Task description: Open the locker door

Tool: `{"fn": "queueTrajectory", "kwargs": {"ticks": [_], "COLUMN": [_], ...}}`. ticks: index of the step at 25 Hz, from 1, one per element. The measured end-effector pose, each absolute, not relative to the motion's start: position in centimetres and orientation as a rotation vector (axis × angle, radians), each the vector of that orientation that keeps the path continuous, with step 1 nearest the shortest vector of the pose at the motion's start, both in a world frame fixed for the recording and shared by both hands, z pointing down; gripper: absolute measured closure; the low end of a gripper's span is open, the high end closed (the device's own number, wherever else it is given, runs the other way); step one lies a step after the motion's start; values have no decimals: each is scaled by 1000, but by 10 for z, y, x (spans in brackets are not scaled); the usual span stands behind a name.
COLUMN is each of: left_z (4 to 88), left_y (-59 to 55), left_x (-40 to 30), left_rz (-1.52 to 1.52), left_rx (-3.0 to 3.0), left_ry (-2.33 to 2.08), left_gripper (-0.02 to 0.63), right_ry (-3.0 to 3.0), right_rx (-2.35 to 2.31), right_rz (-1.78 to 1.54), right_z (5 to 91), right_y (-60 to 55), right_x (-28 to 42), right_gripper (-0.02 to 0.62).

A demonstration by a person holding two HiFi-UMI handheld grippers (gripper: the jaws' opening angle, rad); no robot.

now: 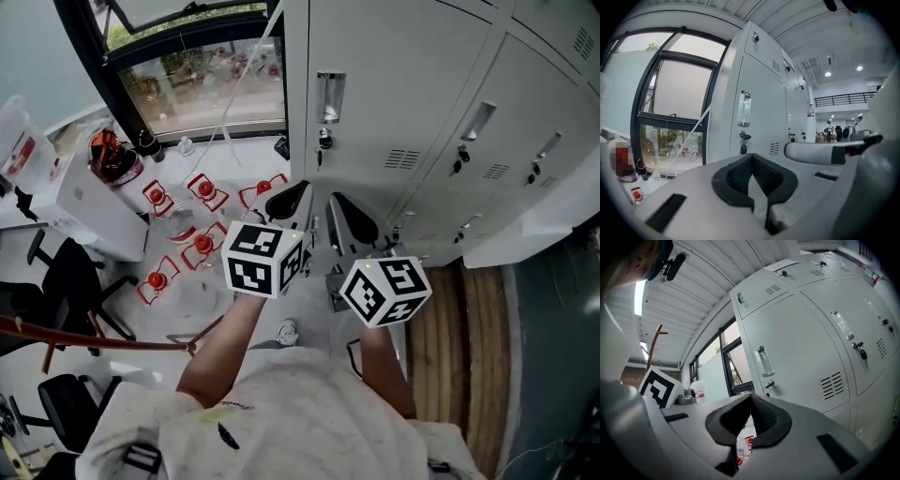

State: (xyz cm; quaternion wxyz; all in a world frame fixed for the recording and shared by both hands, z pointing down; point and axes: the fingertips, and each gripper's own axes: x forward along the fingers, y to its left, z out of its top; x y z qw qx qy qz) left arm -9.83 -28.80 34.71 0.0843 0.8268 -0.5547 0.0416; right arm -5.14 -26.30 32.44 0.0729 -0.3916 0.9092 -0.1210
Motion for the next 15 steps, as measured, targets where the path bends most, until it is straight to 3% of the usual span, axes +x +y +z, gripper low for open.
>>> {"fn": "queueTrajectory", "kwargs": {"ticks": [15], "left_z": [345], "left_y": [-345], "left_x": [-123], "left_rz": [112], "left_rx": [2486], "left_ry": [-1639], "left_gripper": [601], "right_ry": [2541], "right_rx": [-1123], "right_rz": [-593], "right_z": [320], "right_y": [-329], "right_x": [-67], "right_gripper": [577]}}
